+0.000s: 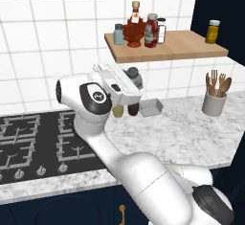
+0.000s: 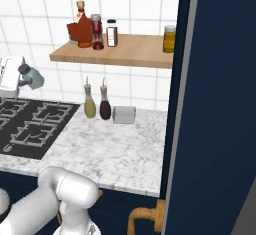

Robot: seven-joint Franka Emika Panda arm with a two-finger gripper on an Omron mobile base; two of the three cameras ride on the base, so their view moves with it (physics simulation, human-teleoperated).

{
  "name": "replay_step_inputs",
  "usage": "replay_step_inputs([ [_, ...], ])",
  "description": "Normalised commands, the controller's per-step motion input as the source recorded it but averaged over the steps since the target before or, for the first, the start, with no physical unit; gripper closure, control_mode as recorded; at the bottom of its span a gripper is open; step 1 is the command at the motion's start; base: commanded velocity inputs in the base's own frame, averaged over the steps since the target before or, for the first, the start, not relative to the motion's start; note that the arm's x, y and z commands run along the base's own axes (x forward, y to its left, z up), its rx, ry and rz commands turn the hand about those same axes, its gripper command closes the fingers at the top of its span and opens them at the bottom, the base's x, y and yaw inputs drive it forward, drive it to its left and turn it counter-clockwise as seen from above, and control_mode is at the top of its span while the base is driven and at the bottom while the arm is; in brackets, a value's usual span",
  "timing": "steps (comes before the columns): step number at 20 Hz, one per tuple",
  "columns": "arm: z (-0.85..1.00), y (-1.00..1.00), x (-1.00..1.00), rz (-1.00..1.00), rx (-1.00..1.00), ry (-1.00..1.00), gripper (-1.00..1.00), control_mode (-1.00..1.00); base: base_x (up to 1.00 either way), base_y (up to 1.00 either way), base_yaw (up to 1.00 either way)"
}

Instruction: Put the shaker and condiment bottle from the counter next to their counterparts in the cabinet.

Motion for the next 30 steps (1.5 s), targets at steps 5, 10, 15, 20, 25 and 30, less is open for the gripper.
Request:
replay_step_inputs([
  [5, 0.53, 0.09, 0.51, -0.35, -0.1, 0.1, 1.0, -1.0, 0.0, 0.0, 0.0],
  [10, 0.11, 0.02, 0.75, -0.15, -0.03, 0.13, 1.0, -1.0, 0.0, 0.0, 0.0],
  [15, 0.0, 0.01, 0.07, 0.0, 0.01, 0.0, 1.0, -1.0, 0.0, 0.0, 0.0],
  [20, 0.3, 0.0, 0.08, 0.03, 0.2, 0.0, 1.0, -1.0, 0.0, 0.0, 0.0],
  [25, 0.07, 0.0, 0.01, 0.02, 0.03, 0.0, 1.0, -1.0, 0.0, 0.0, 0.0],
  [30, -0.01, 0.0, 0.2, 0.15, 0.0, 0.0, 1.0, -1.0, 0.0, 0.0, 0.0],
])
